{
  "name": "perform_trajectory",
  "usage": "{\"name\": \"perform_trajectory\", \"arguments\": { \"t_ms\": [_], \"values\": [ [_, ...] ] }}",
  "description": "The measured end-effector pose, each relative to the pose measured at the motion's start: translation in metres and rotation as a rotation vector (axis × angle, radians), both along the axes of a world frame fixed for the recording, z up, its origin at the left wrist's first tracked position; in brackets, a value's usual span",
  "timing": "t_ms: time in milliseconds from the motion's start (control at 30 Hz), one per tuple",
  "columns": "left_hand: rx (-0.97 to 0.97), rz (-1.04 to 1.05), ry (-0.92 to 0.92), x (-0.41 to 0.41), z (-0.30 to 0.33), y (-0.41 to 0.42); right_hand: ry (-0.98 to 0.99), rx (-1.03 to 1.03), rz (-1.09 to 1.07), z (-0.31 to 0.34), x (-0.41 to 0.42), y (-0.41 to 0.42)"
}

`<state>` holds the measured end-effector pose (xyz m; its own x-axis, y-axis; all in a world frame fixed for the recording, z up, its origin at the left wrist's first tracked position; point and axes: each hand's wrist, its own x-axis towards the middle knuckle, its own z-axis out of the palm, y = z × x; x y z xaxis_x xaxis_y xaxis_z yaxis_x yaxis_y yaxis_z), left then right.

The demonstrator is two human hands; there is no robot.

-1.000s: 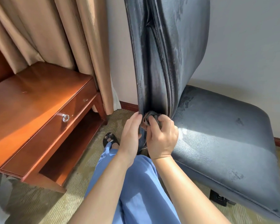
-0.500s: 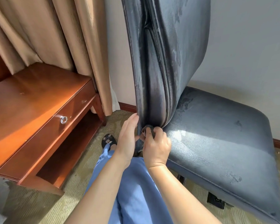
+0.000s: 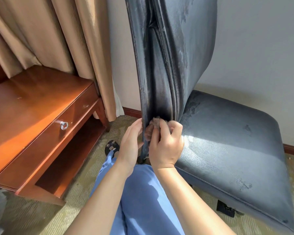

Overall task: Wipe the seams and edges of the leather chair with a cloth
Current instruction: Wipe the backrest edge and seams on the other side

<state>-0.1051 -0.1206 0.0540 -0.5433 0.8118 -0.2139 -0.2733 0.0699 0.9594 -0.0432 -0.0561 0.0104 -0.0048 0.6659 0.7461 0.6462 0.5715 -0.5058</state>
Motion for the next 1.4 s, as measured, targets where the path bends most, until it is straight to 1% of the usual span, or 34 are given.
{"name": "perform_trajectory", "arguments": {
  "t_ms": [67,167,300,500,633,733,800,933,1000,1067,1133,1167,1233,1300,1367,1400],
  "values": [
    [0.004,0.005,-0.006,0.0,0.001,-0.001,-0.052,0.037,0.017,-0.004,0.0,0.002],
    [0.019,0.007,-0.009,-0.002,0.001,-0.001,-0.226,0.076,0.029,-0.022,0.001,0.003],
    [0.029,-0.023,0.008,-0.001,0.001,0.001,-0.293,0.05,-0.013,-0.034,0.001,0.004],
    [0.014,-0.039,0.037,-0.002,0.002,0.002,-0.348,-0.116,-0.004,-0.044,0.001,-0.005],
    [0.011,-0.042,0.041,-0.002,0.0,0.003,-0.399,-0.177,0.014,-0.042,0.005,-0.006],
    [0.009,-0.025,0.043,-0.003,-0.003,0.004,-0.471,-0.317,0.049,-0.044,0.005,-0.01],
    [0.01,-0.026,0.058,-0.004,-0.005,0.005,-0.482,-0.383,0.063,-0.046,0.005,-0.012],
    [0.002,-0.023,0.074,-0.006,-0.01,0.009,-0.442,-0.415,0.097,-0.047,0.005,-0.008],
    [-0.005,-0.018,0.069,-0.006,-0.009,0.01,-0.398,-0.489,0.109,-0.042,0.006,-0.008],
    [-0.004,-0.02,0.072,-0.005,-0.008,0.01,-0.298,-0.643,0.132,-0.035,0.006,-0.009],
    [-0.002,-0.025,0.078,-0.003,-0.005,0.009,-0.11,-0.798,0.165,-0.03,0.006,-0.011],
    [0.001,-0.025,0.076,-0.003,-0.004,0.008,-0.013,-0.845,0.183,-0.025,0.005,-0.014],
    [0.008,-0.03,0.069,-0.002,-0.001,0.007,0.154,-0.87,0.226,-0.015,0.002,-0.018],
    [0.013,-0.042,0.054,0.0,0.002,0.007,0.27,-0.849,0.259,-0.003,-0.001,-0.019],
    [0.009,-0.034,0.037,0.002,0.004,0.006,0.307,-0.798,0.275,0.009,-0.002,-0.019],
    [0.002,-0.024,0.022,0.001,0.004,0.006,0.284,-0.776,0.276,0.013,-0.002,-0.019]
  ]
}}
